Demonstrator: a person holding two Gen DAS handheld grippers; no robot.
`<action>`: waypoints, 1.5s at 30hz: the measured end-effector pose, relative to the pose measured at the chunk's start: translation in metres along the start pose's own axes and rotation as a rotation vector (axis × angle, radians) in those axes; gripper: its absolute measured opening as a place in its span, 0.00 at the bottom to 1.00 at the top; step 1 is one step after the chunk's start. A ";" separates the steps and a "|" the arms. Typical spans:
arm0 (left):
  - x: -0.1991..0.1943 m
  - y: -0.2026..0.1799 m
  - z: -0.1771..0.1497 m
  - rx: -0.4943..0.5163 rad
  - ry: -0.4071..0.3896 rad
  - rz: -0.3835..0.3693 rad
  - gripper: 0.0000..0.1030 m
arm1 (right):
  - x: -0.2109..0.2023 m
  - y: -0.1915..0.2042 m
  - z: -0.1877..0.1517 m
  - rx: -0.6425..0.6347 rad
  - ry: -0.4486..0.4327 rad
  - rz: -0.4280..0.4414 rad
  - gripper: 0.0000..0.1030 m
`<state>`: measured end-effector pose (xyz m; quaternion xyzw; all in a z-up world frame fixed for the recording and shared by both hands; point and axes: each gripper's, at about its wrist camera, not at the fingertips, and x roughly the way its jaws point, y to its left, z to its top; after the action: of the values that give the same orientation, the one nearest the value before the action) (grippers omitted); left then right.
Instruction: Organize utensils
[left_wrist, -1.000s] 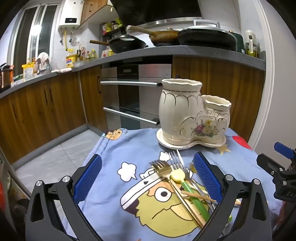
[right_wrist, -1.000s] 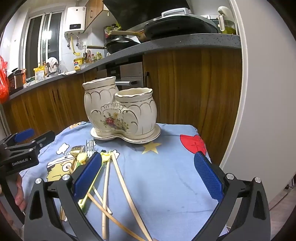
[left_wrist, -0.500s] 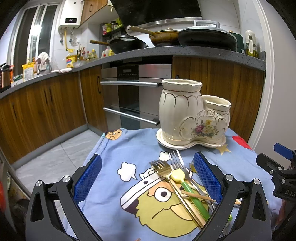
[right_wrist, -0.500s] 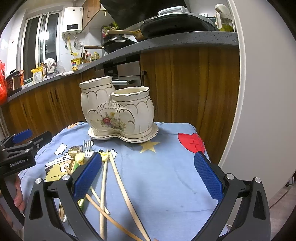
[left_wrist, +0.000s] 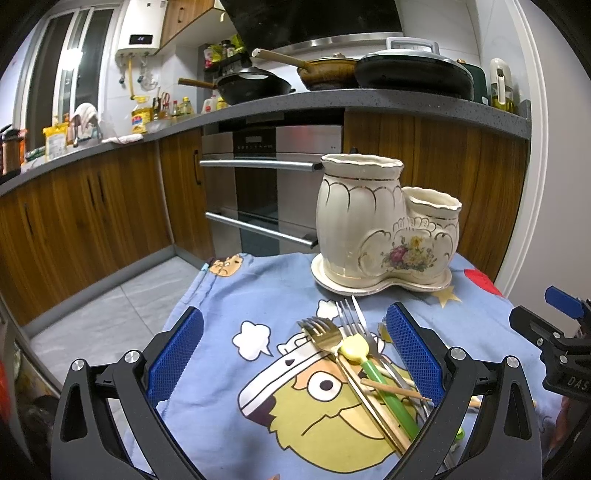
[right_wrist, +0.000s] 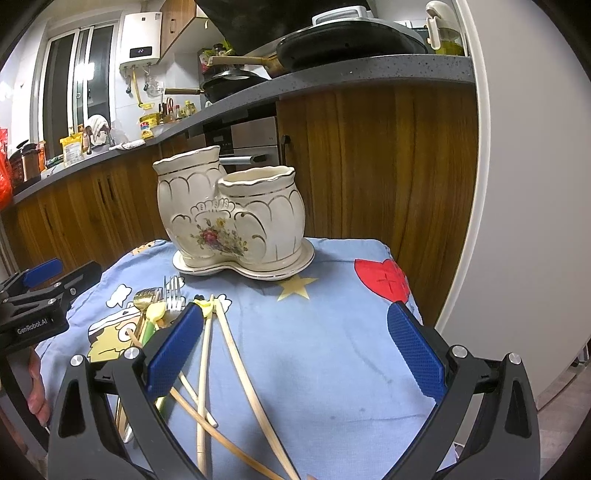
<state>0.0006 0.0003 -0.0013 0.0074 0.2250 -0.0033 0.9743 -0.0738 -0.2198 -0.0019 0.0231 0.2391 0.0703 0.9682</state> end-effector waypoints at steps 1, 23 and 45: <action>0.000 0.000 0.000 0.000 0.000 0.000 0.95 | 0.000 0.000 0.000 0.001 0.000 0.001 0.96; 0.000 0.000 0.000 -0.002 -0.001 -0.002 0.95 | 0.002 -0.002 -0.003 0.014 0.012 0.000 0.96; -0.004 0.002 0.000 0.001 0.003 -0.007 0.95 | 0.000 -0.001 -0.004 0.010 0.004 0.002 0.96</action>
<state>-0.0024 0.0026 0.0007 0.0070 0.2267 -0.0067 0.9739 -0.0752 -0.2203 -0.0056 0.0282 0.2415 0.0702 0.9675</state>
